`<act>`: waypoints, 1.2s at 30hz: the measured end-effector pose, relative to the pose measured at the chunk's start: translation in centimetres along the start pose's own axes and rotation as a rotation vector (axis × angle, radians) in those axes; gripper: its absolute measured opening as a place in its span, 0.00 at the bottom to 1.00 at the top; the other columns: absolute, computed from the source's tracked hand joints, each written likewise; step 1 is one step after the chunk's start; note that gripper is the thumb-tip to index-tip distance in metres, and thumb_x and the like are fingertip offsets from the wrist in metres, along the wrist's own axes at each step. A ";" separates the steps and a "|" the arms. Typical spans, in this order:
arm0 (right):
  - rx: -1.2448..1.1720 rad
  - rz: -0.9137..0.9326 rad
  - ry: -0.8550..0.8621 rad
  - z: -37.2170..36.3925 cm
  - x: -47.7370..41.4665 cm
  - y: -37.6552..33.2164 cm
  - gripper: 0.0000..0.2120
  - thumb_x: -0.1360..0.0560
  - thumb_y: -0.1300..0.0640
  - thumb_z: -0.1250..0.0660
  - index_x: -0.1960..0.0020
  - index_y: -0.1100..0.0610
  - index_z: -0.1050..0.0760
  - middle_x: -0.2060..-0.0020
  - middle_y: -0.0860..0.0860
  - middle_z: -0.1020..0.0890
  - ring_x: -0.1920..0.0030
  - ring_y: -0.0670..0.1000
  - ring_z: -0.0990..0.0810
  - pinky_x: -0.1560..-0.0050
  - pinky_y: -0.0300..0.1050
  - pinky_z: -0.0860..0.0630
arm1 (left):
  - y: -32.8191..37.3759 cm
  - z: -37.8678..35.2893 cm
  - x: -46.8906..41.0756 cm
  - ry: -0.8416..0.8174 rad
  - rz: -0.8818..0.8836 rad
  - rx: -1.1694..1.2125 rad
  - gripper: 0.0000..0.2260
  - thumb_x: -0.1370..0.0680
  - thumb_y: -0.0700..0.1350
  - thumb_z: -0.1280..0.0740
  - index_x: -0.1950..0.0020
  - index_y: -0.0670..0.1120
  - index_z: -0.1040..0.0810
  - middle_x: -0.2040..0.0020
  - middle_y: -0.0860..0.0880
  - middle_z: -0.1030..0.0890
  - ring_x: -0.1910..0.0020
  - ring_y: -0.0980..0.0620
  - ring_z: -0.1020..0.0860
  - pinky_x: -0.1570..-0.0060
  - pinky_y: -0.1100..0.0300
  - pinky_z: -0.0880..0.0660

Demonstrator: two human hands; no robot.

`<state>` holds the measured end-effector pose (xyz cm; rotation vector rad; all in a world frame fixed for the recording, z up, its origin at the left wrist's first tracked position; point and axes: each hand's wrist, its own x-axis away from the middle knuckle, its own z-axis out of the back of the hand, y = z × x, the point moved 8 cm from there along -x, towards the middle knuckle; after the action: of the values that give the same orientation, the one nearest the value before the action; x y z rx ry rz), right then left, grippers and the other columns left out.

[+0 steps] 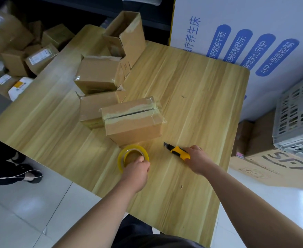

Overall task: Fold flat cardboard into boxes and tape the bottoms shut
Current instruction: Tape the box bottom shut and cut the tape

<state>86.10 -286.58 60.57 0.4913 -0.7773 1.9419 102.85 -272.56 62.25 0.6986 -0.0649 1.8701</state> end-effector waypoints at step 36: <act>-0.842 -0.174 0.414 8.1 0.0 -10.9 0.14 0.18 0.56 0.48 0.56 0.61 0.29 0.63 0.54 0.26 0.60 0.54 0.29 0.60 0.44 0.35 | 0.0 19.2 -12.6 0.144 0.024 0.495 0.14 0.23 0.56 0.36 0.55 0.45 0.28 0.58 0.49 0.23 0.60 0.48 0.25 0.58 0.54 0.27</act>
<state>95.89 -288.48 69.77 -0.3338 -1.1269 1.3198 114.19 -290.08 71.88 0.8942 0.4988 1.9715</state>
